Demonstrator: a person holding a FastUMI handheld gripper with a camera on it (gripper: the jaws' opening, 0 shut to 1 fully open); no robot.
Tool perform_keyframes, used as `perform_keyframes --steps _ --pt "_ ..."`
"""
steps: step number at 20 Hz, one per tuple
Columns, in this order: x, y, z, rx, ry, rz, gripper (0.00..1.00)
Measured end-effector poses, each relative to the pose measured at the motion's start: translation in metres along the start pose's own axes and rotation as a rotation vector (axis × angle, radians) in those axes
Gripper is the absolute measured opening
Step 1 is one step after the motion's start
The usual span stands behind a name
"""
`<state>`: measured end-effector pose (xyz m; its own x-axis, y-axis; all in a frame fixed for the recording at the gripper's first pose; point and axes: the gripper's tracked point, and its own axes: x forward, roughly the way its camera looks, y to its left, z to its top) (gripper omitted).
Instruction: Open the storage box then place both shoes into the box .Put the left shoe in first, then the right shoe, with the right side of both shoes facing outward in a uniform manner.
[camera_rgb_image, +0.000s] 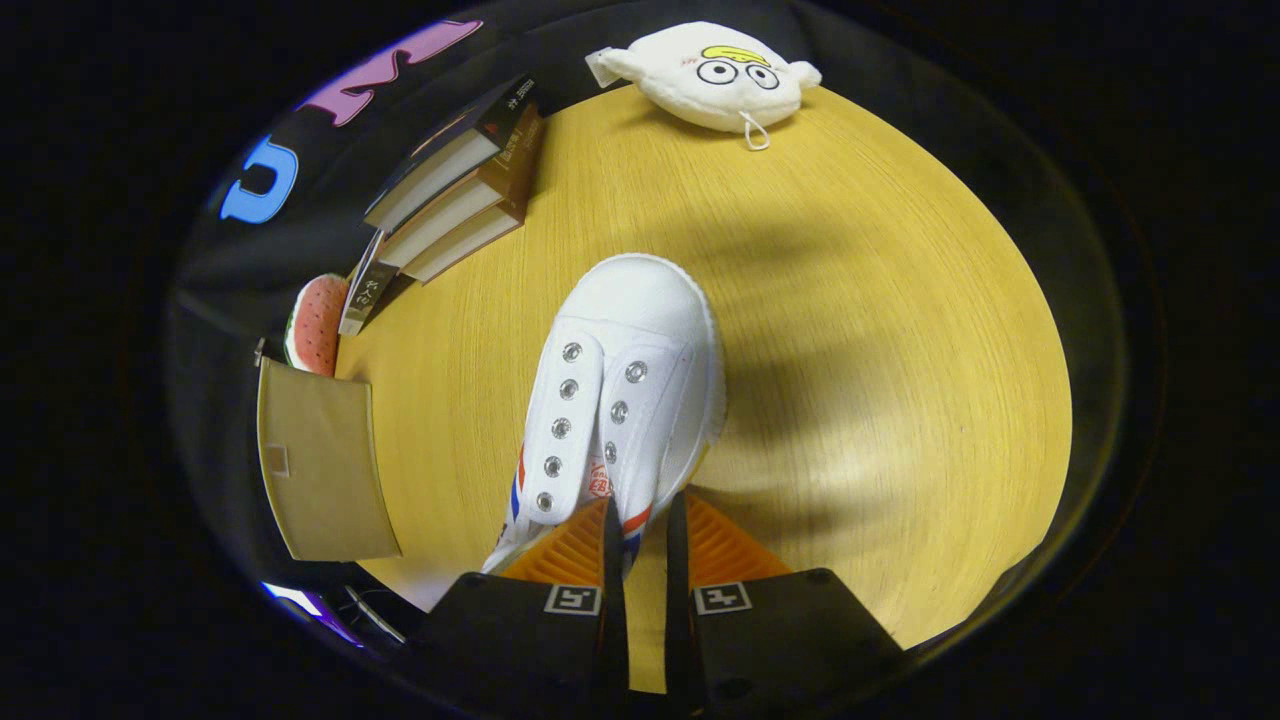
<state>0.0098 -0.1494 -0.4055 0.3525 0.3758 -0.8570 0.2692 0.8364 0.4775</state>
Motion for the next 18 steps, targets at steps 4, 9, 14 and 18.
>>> perform_keyframes --steps 4,9,14,18 --pt "-0.007 0.0 -0.004 -0.001 -0.02 0.005 0.08" --pt "-0.028 0.012 -0.008 -0.034 -0.042 0.005 0.08" --pt "-0.058 0.051 -0.004 -0.028 -0.071 0.033 0.08" --pt "-0.087 0.102 0.001 -0.072 -0.106 0.053 0.08"
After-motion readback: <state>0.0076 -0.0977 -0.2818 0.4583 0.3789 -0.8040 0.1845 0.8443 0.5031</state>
